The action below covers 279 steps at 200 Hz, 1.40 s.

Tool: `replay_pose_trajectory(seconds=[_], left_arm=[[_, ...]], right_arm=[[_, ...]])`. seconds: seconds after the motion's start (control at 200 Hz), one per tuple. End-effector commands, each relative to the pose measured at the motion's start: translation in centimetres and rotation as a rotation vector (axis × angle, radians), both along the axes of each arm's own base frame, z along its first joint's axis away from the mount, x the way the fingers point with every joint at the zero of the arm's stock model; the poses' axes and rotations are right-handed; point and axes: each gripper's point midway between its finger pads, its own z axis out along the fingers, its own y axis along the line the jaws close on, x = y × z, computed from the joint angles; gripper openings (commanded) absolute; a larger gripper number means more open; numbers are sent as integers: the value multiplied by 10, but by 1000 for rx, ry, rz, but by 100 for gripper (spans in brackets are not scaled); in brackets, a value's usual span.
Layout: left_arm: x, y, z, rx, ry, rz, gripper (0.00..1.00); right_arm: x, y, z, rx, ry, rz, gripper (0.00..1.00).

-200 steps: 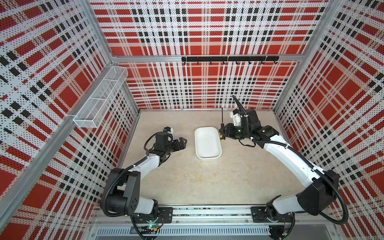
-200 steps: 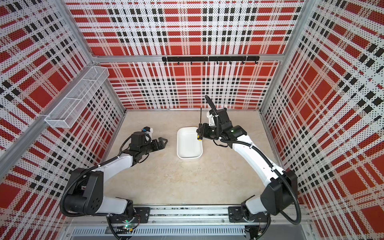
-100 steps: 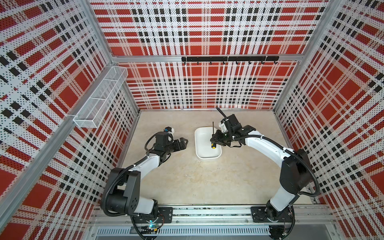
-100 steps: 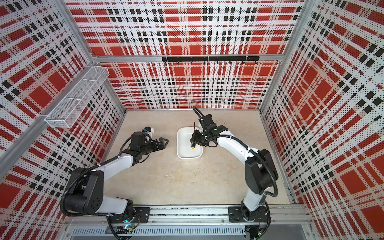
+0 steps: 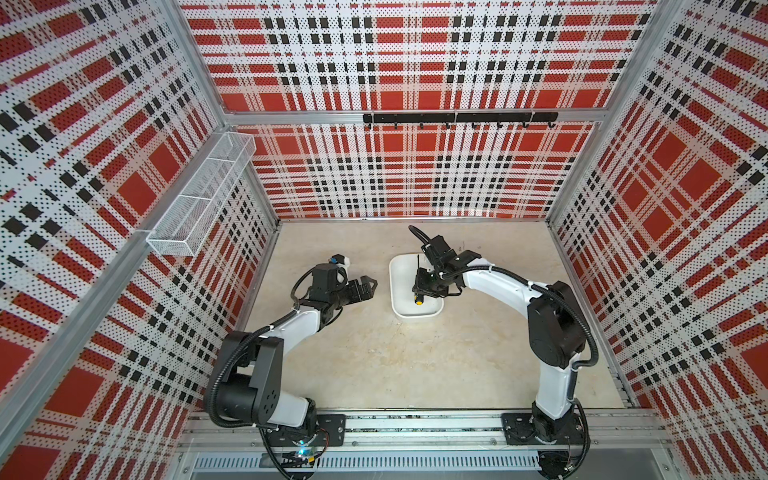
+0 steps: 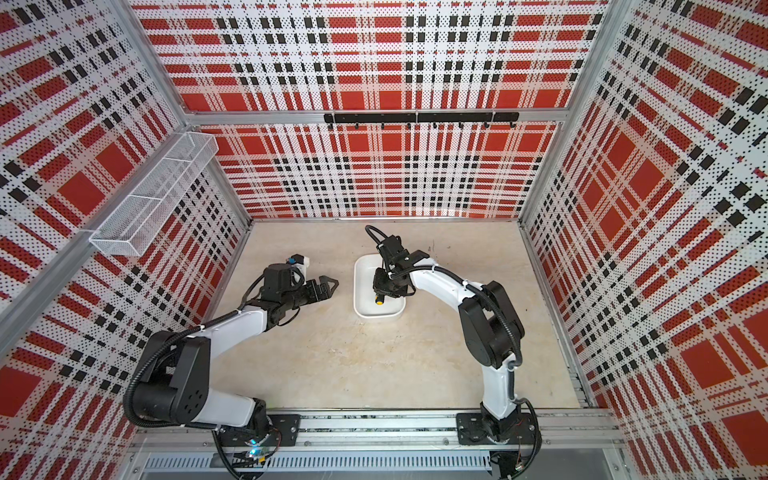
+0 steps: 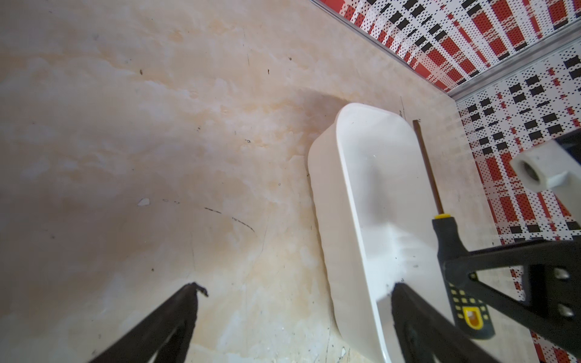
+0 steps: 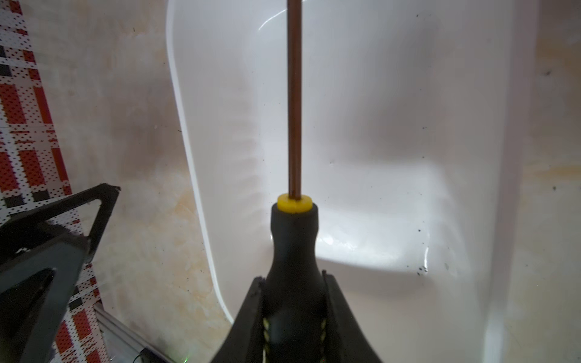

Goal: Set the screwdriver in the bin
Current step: 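Lower the screwdriver into the bin and open the right gripper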

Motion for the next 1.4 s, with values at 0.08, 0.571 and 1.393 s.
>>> replay_pose_trajectory(seconds=[0.08, 0.571, 1.393], left_arm=[[1, 0, 0, -8, -1, -6, 98], [0, 1, -7, -2, 11, -7, 98], [-1, 0, -9, -6, 17, -20, 98]], right_arm=[[3, -6, -16, -80, 6, -12, 0], [3, -6, -44, -168, 15, 1, 0], [6, -7, -60, -280, 5, 14, 21]])
